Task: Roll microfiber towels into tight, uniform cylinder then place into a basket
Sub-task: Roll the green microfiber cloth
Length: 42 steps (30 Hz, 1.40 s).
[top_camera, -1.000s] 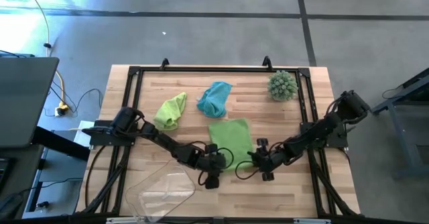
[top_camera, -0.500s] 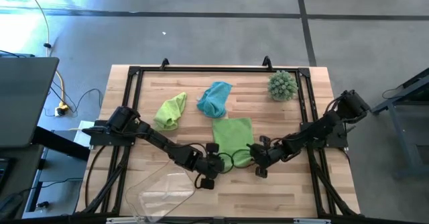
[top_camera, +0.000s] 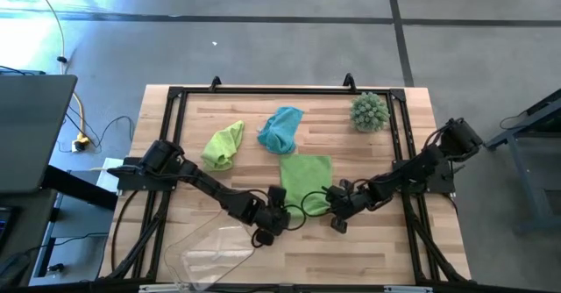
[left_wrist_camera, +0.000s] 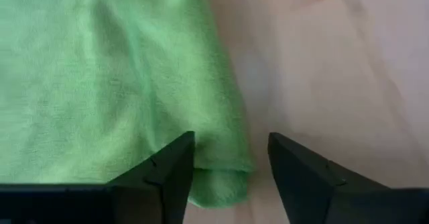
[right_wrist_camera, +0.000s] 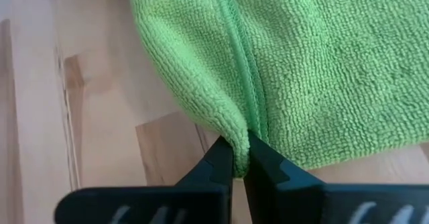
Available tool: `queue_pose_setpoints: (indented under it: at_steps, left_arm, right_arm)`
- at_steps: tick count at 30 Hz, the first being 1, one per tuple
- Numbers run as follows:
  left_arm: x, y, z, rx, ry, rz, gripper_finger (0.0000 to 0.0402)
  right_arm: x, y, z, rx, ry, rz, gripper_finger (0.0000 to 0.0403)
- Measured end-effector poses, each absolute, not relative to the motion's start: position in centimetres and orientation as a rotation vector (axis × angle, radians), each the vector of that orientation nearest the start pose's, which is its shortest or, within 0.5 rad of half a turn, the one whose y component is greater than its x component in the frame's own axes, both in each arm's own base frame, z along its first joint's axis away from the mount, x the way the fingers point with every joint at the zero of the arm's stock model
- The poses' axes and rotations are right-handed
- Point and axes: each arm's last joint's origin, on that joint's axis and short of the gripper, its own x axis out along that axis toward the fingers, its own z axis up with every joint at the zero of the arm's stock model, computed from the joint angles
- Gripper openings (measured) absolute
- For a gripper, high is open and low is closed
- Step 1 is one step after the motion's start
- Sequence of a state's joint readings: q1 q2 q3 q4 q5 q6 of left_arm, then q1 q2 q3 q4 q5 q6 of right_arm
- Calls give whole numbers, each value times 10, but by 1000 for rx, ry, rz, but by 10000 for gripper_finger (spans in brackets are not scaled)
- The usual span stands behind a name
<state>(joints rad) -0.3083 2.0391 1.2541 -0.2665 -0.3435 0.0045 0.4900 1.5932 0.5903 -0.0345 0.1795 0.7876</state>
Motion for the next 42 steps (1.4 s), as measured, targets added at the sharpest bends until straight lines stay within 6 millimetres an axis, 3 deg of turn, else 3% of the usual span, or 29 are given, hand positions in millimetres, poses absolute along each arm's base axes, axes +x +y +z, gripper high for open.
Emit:
queue_pose_setpoints:
  at_steps: [7, 17, 19, 33, 42]
  left_arm:
    - [391, -99, 119, 194, 1019, 115, 188]
    - [389, -94, 128, -38, 1069, -8, 27]
    - [389, -90, 132, -101, 1077, -29, 9]
    - [394, -39, 135, -515, 1150, -158, 4]
    - [394, -8, 134, -588, 1152, -89, 5]
  right_arm:
    - [230, 117, 111, 403, 1010, -123, 7]
    - [231, 119, 112, 471, 1023, -102, 2]
    - [231, 120, 112, 487, 1033, -74, 2]
    - [245, 97, 114, 768, 1102, -31, 1]
    - [249, 88, 114, 803, 1101, -43, 1]
